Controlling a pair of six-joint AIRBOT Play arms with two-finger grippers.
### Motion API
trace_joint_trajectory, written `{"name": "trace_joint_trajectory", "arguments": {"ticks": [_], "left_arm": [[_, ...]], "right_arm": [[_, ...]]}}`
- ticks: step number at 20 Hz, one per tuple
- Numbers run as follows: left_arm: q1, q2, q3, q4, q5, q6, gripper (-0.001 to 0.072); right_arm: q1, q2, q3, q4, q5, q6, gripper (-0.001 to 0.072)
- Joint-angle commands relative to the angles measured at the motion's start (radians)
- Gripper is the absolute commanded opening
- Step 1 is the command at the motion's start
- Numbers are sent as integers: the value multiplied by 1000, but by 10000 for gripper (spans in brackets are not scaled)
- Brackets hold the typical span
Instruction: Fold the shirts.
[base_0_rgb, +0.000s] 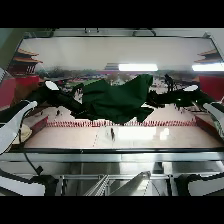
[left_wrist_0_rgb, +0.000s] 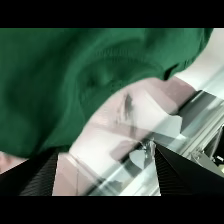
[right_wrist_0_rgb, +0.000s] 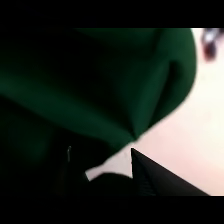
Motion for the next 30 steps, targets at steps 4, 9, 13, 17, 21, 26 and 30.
{"name": "trace_joint_trajectory", "arguments": {"ticks": [4, 9, 13, 17, 21, 26, 30], "left_arm": [[-27, -169, 165, 11, -13, -31, 355], [-26, -195, 296, 11, -103, -32, 28], [22, -74, 394, 11, -193, -34, 28], [119, 126, 497, 11, -229, -53, 30], [212, 292, 557, 7, -258, -79, 31], [243, 312, 497, 35, -335, -77, 34], [270, 224, 330, 38, -336, -43, 317]], "right_arm": [[37, -56, 83, 61, -51, 2, 221], [27, -45, 96, 57, -38, -7, 22], [-61, 98, 96, 3, 29, -6, 21], [-188, 393, 96, -49, 69, -6, 21], [-240, 661, 95, -141, 90, 23, 21], [-130, 648, 15, -255, 143, 145, 23], [3, 490, -23, -246, 140, 159, 263]]}}
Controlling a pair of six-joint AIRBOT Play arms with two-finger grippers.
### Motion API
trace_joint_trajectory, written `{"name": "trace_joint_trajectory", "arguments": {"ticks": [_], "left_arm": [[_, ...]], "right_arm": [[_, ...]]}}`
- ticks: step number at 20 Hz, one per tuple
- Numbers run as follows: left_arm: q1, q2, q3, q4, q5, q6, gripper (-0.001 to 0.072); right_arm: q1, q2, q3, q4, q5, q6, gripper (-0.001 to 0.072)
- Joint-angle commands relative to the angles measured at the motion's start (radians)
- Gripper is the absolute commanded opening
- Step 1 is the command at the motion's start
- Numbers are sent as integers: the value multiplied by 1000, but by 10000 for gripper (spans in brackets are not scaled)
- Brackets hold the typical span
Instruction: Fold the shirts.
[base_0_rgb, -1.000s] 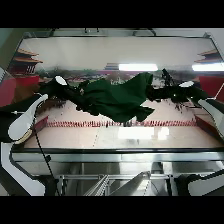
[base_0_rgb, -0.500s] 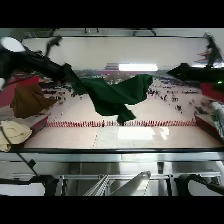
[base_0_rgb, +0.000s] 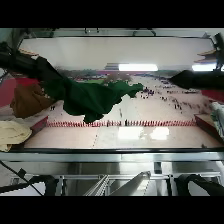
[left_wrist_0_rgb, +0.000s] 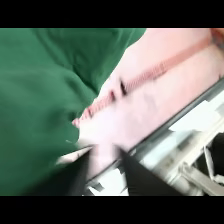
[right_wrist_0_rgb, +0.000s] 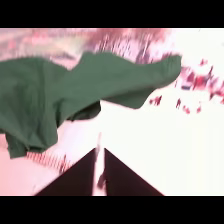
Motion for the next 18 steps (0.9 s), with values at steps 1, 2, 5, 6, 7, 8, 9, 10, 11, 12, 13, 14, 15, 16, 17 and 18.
{"name": "trace_joint_trajectory", "arguments": {"ticks": [1, 2, 5, 6, 7, 8, 9, 10, 11, 12, 13, 14, 15, 16, 17, 18], "left_arm": [[44, -72, -105, 3, -30, 21, 402], [74, -101, -115, 3, -44, 21, 466], [170, -171, -117, 4, -121, 21, 522], [205, -188, -117, 5, -138, 21, 522], [238, -203, -117, 12, -140, 21, 523], [262, -215, -117, 36, -138, 19, 523], [288, -224, -117, 75, -132, 14, 523], [311, -233, -117, 116, -120, 12, 523], [330, -242, -117, 149, -103, 12, 524], [347, -253, -117, 163, -90, 8, 524], [359, -268, -117, 156, -83, 8, 524], [363, -283, -118, 158, -77, 8, 524], [362, -304, -117, 157, -76, 8, 524], [356, -325, -117, 157, -70, 8, 524], [346, -349, -117, 157, -60, 9, 525], [335, -373, -117, 157, -43, 9, 525]], "right_arm": [[106, -126, -24, 16, 8, 25, 399], [127, -175, -24, 53, -8, 22, 401], [152, -309, -22, 156, -114, -19, 425], [147, -354, -9, 192, -148, -21, 497], [142, -407, 24, 208, -166, -32, 528], [141, -456, 68, 207, -169, -33, 528], [142, -511, 119, 208, -167, -29, 528], [142, -563, 170, 208, -163, 4, 528], [142, -609, 216, 208, -159, 44, 528], [144, -651, 258, 211, -150, 75, 528], [145, -690, 297, 228, -141, 98, 527], [145, -720, 324, 253, -141, 109, 526], [145, -747, 345, 287, -141, 112, 525], [145, -769, 361, 318, -141, 113, 524], [146, -787, 372, 343, -141, 113, 523], [146, -804, 381, 362, -141, 116, 519]]}}
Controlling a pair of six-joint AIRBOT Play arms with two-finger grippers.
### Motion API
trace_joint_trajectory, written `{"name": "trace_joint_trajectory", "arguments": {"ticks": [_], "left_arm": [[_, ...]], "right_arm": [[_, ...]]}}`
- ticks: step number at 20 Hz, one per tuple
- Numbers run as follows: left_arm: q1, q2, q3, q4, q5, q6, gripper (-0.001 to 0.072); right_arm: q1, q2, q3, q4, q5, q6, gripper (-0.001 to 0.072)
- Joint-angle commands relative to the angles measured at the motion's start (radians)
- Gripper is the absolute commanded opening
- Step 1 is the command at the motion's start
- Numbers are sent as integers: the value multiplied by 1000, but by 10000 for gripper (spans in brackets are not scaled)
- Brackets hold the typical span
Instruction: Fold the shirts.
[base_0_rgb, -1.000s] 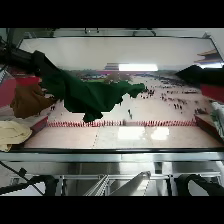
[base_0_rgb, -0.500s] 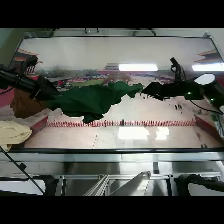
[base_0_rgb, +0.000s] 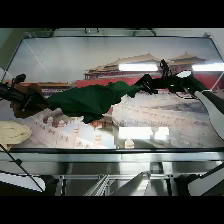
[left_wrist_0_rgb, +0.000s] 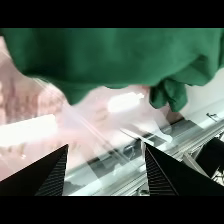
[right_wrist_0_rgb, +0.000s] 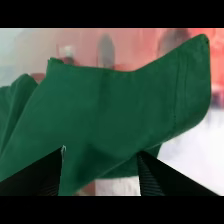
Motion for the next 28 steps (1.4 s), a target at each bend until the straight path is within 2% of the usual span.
{"name": "trace_joint_trajectory", "arguments": {"ticks": [1, 6, 7, 8, 9, 10, 11, 13, 16, 18, 21, 25, 28], "left_arm": [[-21, -79, 0, 13, 57, 1, 525], [-84, -154, 74, 13, 207, 23, 522], [-95, -169, 105, 13, 220, 23, 520], [-105, -181, 130, 13, 227, 23, 477], [-116, -191, 153, 13, 226, 23, 258], [-124, -196, 171, 13, 217, 26, 7], [-132, -197, 192, 13, 203, 26, 30], [-145, -190, 260, -5, 134, 38, 29], [-152, -86, 338, -127, 81, 50, 28], [-152, 50, 369, -230, 86, 72, 28], [-152, 297, 430, -304, 105, 85, 29], [-151, 659, 505, -301, 182, 83, 30], [-151, 847, 573, -263, 272, 83, 31]], "right_arm": [[2, -83, 56, 93, 4, 25, 471], [20, -106, 63, 144, -16, 25, 458], [24, -107, 63, 152, -26, 25, 404], [27, -109, 64, 166, -32, 25, 279], [28, -114, 64, 185, -30, 22, 144], [28, -113, 64, 196, -26, -3, 21], [27, -108, 66, 196, -17, -18, 24], [16, -64, 69, 195, 13, -57, 23], [-31, 105, 69, 179, 39, -124, 23], [-69, 279, 69, 134, 61, -156, 23], [-106, 585, 68, 13, 100, -179, 23], [-100, 998, 68, -188, 96, -179, 23], [-102, 1234, 68, -338, 5, -176, 22]]}}
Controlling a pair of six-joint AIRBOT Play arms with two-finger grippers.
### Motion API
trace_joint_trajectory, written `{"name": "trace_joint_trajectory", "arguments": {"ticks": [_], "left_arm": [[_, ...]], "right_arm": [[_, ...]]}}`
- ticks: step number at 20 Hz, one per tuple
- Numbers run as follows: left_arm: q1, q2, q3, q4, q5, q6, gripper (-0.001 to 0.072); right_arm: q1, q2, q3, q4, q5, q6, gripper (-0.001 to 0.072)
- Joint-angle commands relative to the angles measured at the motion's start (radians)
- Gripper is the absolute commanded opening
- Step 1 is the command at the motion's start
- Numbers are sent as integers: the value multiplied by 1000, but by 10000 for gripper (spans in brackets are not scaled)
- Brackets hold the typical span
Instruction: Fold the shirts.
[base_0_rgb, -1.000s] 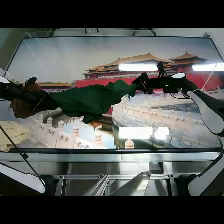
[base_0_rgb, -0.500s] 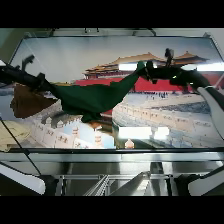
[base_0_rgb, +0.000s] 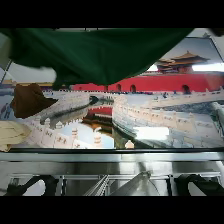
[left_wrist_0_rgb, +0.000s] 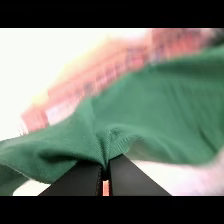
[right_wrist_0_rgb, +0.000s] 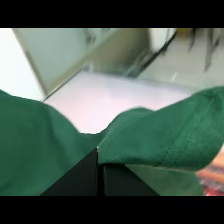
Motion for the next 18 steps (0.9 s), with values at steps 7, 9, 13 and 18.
{"name": "trace_joint_trajectory", "arguments": {"ticks": [7, 9, 13, 18], "left_arm": [[-1, 167, -243, 26, 17, -2, 33], [-1, 55, -353, 26, 18, 61, 33], [-51, -311, -450, 27, 99, 177, 36], [-153, -849, -141, 26, 16, 126, 22]], "right_arm": [[-3, 85, -57, -255, -62, 55, 22], [-3, -58, -124, -255, -71, 55, 22], [2, -389, -266, -255, -190, 66, 23], [1, -706, -241, -213, -426, 85, 28]]}}
